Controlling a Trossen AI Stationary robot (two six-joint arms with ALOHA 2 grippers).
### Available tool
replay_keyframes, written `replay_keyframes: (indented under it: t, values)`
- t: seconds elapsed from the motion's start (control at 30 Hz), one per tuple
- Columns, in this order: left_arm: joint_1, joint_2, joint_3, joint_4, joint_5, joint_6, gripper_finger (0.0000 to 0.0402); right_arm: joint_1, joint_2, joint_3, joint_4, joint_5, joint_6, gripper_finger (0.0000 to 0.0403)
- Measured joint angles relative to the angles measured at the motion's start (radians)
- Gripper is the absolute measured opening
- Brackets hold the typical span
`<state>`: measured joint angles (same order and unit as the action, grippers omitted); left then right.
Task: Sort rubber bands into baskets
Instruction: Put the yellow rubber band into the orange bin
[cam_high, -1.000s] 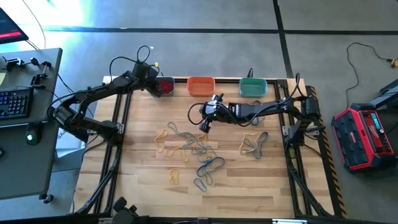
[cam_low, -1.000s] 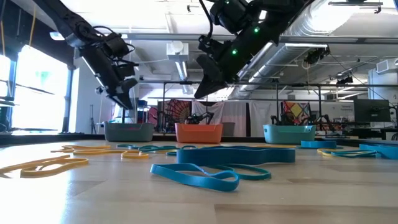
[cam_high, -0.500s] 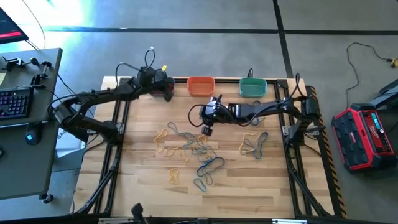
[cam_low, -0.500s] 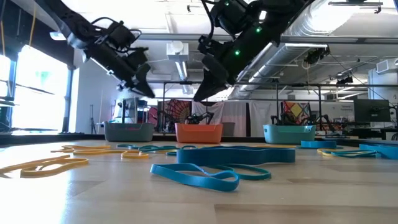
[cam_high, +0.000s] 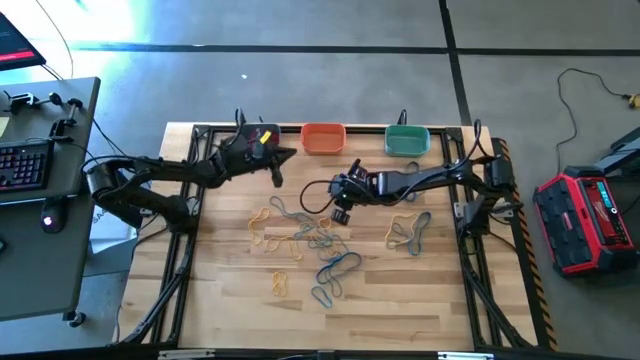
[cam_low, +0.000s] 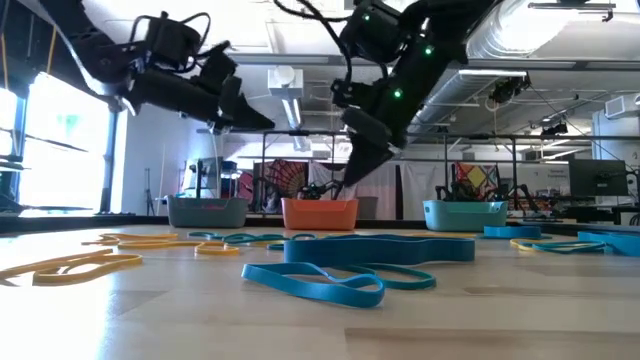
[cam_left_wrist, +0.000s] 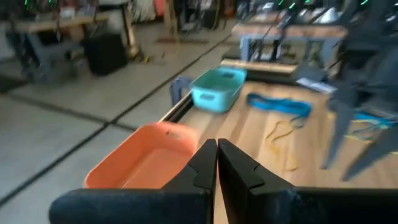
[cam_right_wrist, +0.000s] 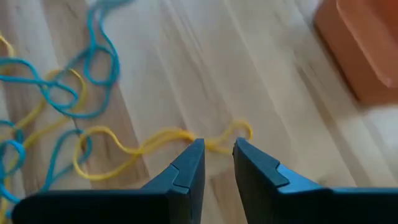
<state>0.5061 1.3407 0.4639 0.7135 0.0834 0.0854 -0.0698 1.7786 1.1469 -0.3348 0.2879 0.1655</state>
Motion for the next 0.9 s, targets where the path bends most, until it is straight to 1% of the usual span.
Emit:
replay_keyframes:
  t: [0.13, 0.27, 0.33, 0.43, 0.5, 0.63, 0.83, 0.9]
  values:
    - [-0.039, 0.000, -0.061, 0.121, 0.000, 0.052, 0.0007, 0.012, 0.000, 0.000, -0.082, 0.000, 0.081, 0.0074]
    - [-0.064, 0.000, -0.112, 0.171, -0.001, 0.052, 0.0007, 0.014, 0.000, 0.000, -0.183, 0.002, 0.156, 0.0074]
    - [-0.076, 0.000, -0.137, 0.179, -0.002, 0.033, 0.0007, 0.012, 0.000, 0.000, -0.244, 0.033, 0.181, 0.0074]
    - [-0.101, 0.000, -0.171, 0.189, -0.002, 0.013, 0.0007, 0.005, 0.000, 0.000, -0.312, 0.118, 0.193, 0.0074]
    - [-0.123, 0.000, -0.197, 0.222, -0.002, 0.005, 0.0007, -0.004, 0.000, 0.000, -0.340, 0.143, 0.192, 0.0074]
    - [-0.176, 0.000, -0.245, 0.268, -0.002, -0.004, 0.0007, -0.041, 0.000, 0.000, -0.374, 0.084, 0.167, 0.0074]
    - [-0.241, 0.000, -0.290, 0.300, -0.003, -0.006, 0.0007, -0.102, 0.000, 0.000, -0.383, 0.081, 0.069, 0.0074]
    - [-0.254, 0.000, -0.290, 0.305, -0.006, -0.006, 0.0007, -0.131, 0.000, 0.000, -0.401, 0.049, 0.058, 0.0074]
